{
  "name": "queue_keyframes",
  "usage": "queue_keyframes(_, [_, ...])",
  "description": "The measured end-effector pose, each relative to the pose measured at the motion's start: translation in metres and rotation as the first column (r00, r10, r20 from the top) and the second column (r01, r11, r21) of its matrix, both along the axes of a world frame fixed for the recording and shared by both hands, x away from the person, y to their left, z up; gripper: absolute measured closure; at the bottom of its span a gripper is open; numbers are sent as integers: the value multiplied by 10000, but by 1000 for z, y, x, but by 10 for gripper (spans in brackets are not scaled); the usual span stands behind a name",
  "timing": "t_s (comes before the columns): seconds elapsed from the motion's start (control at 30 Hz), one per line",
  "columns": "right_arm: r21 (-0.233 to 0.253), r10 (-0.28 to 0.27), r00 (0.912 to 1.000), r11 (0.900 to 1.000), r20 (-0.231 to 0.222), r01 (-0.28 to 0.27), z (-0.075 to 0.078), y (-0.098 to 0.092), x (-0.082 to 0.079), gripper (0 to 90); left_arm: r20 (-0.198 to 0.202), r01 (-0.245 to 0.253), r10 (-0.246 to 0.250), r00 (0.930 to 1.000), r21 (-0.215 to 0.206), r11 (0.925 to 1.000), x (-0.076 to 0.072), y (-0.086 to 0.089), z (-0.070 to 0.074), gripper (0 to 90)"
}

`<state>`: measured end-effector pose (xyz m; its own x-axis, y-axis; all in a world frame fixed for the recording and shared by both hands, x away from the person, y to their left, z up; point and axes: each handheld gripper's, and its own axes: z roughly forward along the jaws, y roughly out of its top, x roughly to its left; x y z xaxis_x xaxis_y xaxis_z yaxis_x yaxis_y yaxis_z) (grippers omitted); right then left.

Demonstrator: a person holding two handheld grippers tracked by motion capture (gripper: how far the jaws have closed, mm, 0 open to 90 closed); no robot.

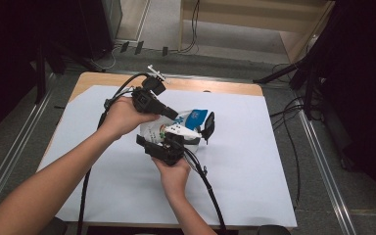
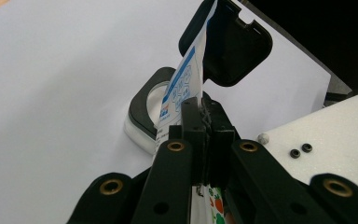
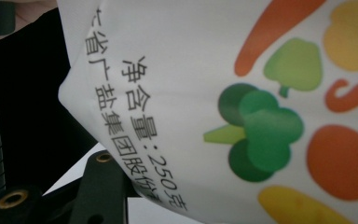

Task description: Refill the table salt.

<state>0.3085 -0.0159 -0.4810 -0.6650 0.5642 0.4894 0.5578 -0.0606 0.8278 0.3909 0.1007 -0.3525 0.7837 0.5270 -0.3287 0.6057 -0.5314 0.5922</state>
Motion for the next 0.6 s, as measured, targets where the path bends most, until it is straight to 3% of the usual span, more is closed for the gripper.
queue_keyframes(0.5, [-513,54,10000,9987,81,-50,-5,-4,1,516,-54,61,-60,10000,152,9999,2,-3,-3,900])
queue_keyframes(0.6, [-425,98,9999,9991,20,-97,-5,-5,1,518,-53,81,-80,10000,160,9998,2,-3,-3,900])
